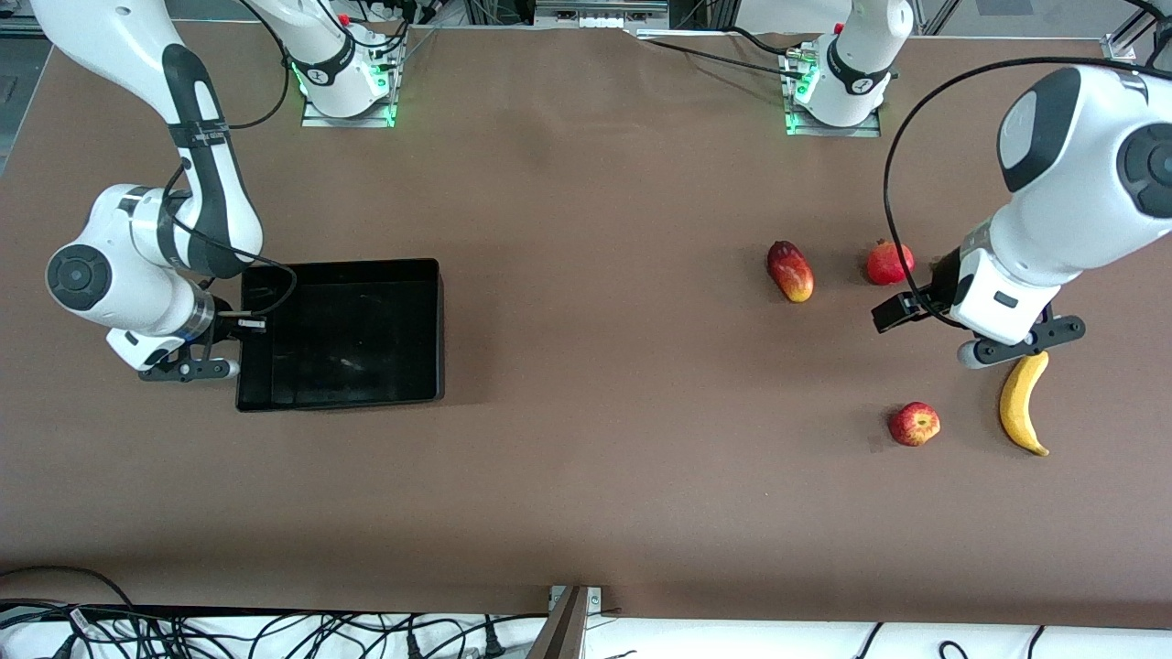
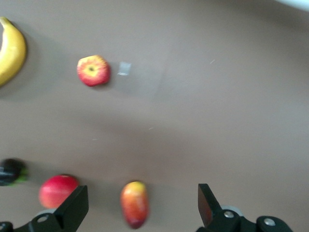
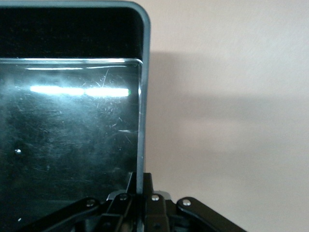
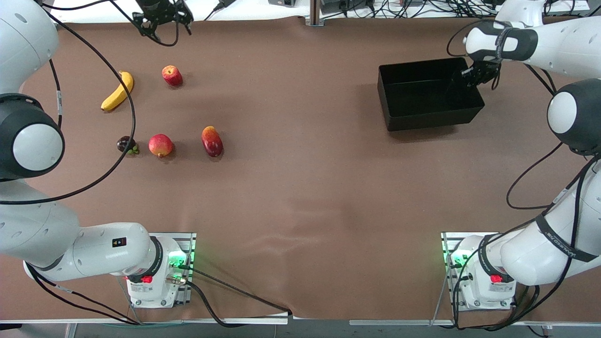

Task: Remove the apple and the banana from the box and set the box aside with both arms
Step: 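Drag the black tray with the right gripper while the left gripper withdraws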

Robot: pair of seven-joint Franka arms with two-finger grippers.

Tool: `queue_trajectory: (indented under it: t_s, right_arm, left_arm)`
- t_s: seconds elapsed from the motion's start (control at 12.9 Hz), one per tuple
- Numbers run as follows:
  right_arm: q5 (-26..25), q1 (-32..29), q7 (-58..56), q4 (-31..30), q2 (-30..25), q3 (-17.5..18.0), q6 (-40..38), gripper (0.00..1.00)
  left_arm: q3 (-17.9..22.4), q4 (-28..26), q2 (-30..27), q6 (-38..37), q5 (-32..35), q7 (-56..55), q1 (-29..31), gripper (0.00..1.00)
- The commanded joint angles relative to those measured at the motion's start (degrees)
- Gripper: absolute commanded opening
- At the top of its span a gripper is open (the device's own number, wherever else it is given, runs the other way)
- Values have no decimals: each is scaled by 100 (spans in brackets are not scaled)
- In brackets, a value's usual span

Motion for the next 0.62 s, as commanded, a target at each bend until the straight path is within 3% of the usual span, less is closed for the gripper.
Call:
queue_trajectory:
  t_s: [0.0, 0.08, 0.39, 0.54]
  right_arm:
    - [146, 71, -89, -459, -279, -81, 150, 25]
    - [155, 71, -80, -424, -296, -81, 115, 99]
    - [138, 114, -124, -100, -936, -46, -243, 100]
    - [103, 123, -168, 705, -1078, -37, -1251, 100]
  left_arm:
    - [112, -355, -451, 704, -283, -319, -180, 100]
    - [121, -391, -583, 741, -283, -329, -285, 100]
    - [200, -470, -1031, 514, -292, -285, -374, 100]
    - [331, -470, -1225, -370, -204, -41, -523, 100]
